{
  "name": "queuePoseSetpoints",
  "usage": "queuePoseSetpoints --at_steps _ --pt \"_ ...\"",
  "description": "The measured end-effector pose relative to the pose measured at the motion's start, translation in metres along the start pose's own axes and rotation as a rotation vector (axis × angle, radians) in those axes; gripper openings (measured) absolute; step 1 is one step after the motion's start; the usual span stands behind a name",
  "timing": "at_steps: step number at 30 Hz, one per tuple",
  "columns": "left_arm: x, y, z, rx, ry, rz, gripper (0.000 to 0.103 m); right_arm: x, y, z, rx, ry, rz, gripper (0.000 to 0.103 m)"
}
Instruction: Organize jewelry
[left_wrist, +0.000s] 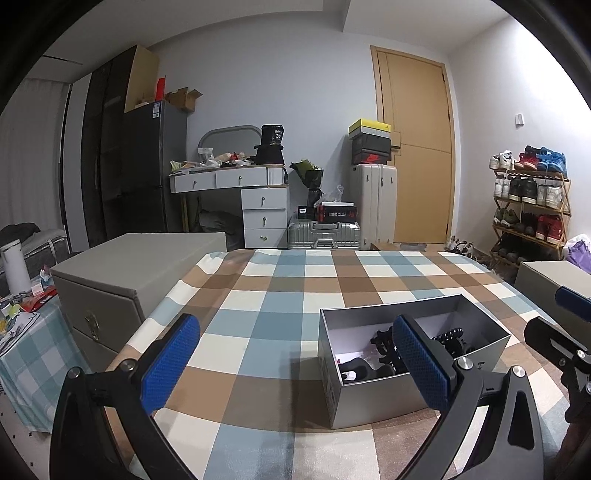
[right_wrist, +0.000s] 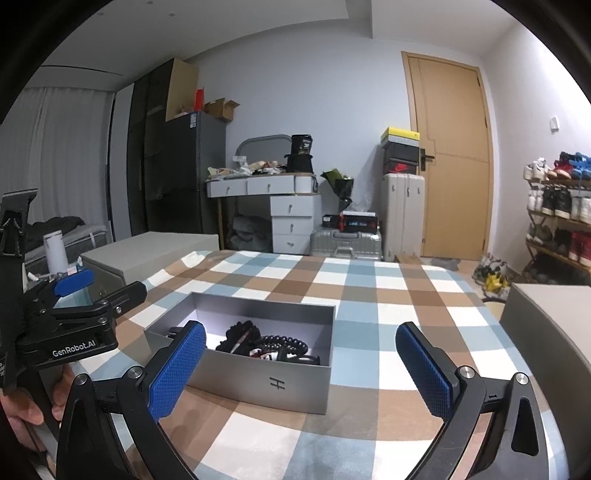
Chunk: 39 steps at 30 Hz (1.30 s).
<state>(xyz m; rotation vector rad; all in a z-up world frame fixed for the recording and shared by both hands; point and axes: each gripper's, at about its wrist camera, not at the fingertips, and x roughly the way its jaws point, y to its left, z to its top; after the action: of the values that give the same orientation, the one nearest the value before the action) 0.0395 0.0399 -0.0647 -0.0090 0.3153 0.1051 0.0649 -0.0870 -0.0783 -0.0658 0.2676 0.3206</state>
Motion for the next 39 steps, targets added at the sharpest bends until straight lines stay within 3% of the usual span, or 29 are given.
queuePoseSetpoints --at_steps 19,39 --pt "0.0009 0.0003 0.0 -0.016 -0.001 0.028 0.102 0.0006 0.0003 -0.0011 0.004 -0.001 -0.009 0.103" --pt "0.0022 0.0002 0.0001 -0.008 -0.001 0.007 0.102 -0.0001 0.0011 -0.0013 0.002 -0.006 -0.011 0.103"
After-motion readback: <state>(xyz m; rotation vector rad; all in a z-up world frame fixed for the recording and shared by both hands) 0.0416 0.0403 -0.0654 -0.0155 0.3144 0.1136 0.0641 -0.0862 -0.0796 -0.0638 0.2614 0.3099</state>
